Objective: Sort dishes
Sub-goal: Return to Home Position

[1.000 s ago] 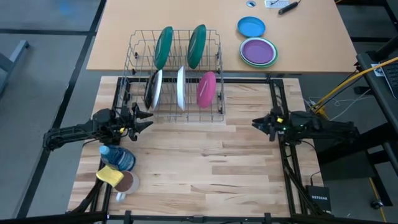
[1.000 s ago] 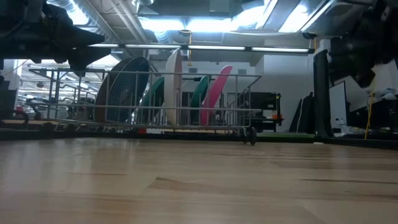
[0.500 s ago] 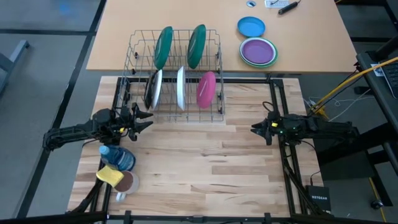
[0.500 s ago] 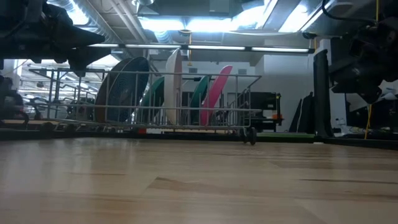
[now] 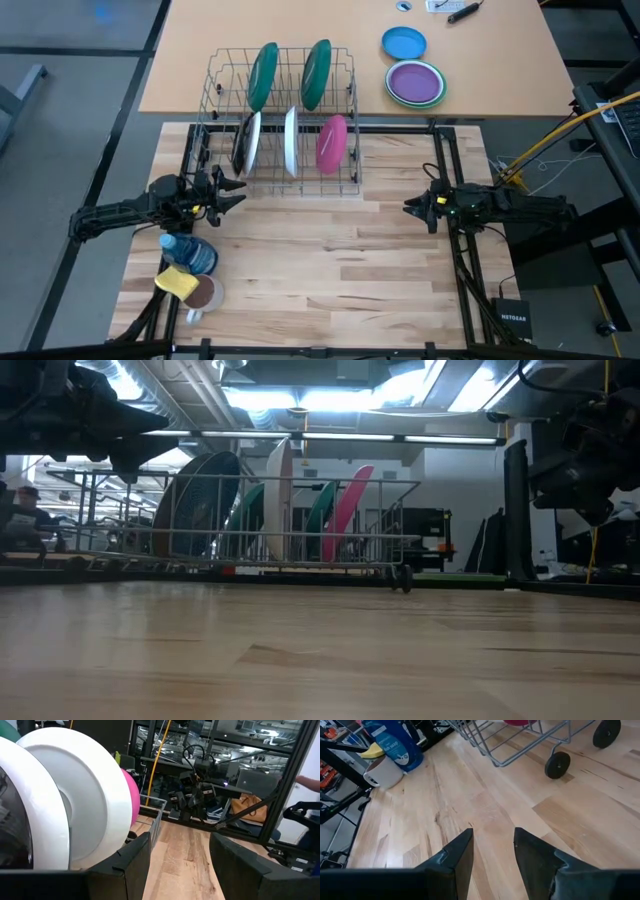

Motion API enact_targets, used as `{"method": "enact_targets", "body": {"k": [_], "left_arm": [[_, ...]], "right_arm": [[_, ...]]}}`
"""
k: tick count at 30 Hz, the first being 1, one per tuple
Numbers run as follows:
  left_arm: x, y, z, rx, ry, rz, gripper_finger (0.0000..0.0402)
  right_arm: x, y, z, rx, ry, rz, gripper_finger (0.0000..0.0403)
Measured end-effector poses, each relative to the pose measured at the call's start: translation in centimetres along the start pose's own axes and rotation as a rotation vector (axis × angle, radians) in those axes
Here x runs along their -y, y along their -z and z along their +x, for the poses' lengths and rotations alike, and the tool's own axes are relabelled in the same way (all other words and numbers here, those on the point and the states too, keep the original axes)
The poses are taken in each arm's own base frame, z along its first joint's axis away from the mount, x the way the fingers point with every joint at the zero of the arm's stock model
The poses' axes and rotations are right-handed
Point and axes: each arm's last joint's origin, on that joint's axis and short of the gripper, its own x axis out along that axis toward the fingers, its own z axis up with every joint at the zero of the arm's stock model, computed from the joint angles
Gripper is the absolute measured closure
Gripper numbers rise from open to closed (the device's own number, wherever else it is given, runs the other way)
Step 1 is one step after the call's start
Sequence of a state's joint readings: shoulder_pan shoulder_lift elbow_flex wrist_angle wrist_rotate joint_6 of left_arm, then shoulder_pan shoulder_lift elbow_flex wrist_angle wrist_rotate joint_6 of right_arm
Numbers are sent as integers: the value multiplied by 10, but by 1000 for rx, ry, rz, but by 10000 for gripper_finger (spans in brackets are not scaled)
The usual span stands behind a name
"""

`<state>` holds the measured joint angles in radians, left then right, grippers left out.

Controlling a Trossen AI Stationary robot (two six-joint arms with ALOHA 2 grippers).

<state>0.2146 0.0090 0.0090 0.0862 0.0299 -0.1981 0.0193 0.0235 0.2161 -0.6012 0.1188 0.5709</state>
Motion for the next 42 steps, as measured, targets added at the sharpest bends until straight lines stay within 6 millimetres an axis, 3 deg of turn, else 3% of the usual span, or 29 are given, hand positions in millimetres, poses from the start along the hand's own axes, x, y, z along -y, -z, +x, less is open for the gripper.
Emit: {"method": "enact_targets", "body": {"k": [42], "left_arm": [[0,0,0,-1,0,15,210]], "right_arm": [[0,0,0,0,0,0,258]]}}
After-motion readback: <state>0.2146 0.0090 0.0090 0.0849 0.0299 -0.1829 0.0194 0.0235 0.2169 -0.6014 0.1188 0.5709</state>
